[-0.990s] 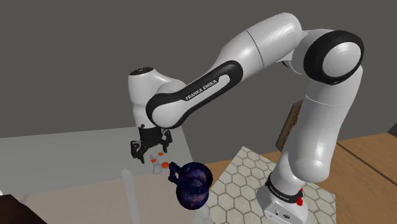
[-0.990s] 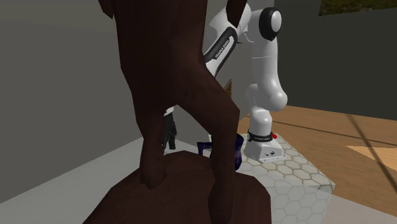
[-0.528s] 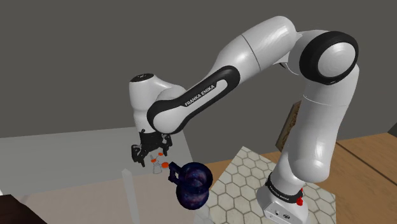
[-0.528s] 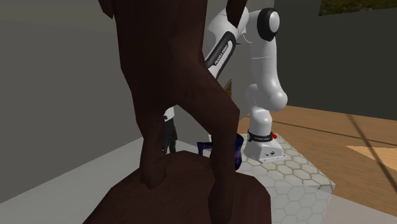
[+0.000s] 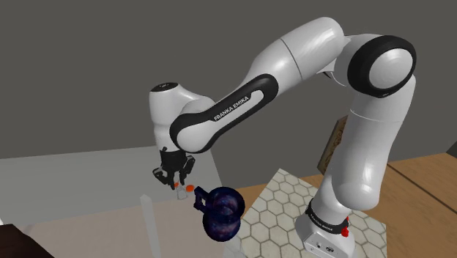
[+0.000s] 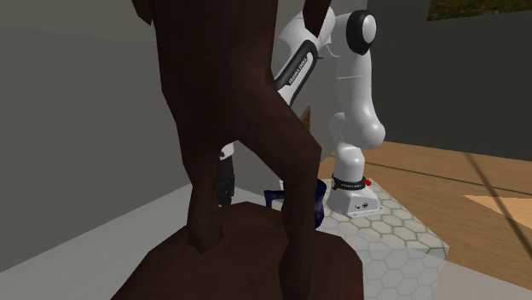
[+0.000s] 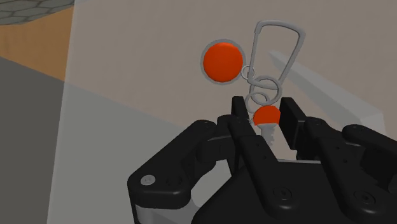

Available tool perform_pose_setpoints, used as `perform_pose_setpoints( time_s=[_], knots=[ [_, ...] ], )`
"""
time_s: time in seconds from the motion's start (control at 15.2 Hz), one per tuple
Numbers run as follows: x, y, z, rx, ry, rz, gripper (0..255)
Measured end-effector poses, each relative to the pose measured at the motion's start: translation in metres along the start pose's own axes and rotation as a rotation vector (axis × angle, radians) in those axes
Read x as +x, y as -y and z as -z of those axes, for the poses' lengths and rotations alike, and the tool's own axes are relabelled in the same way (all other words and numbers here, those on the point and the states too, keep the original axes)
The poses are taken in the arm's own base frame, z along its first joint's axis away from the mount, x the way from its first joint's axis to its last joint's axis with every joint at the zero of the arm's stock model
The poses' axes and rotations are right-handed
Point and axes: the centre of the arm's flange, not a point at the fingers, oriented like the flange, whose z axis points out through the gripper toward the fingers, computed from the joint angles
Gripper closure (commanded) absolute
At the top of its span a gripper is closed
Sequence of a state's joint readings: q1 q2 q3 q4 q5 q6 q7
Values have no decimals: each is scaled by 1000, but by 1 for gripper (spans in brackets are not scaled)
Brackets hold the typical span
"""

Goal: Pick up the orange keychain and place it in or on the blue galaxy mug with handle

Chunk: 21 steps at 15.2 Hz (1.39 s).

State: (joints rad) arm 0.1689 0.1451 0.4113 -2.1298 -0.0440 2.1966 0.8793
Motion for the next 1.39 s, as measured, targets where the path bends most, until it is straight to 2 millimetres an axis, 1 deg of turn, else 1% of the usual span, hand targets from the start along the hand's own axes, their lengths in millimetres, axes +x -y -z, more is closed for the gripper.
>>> perform_pose_setpoints(
  time_s=[0.26, 0.46, 0.73, 1.39],
  knots=[
    [0, -3, 0, -2, 2, 0, 255],
    [0, -1, 2, -10, 8, -3, 255],
    [-1, -1, 19, -12, 10, -4, 255],
    [-3, -3, 72, -12, 10, -4, 255]
  ],
)
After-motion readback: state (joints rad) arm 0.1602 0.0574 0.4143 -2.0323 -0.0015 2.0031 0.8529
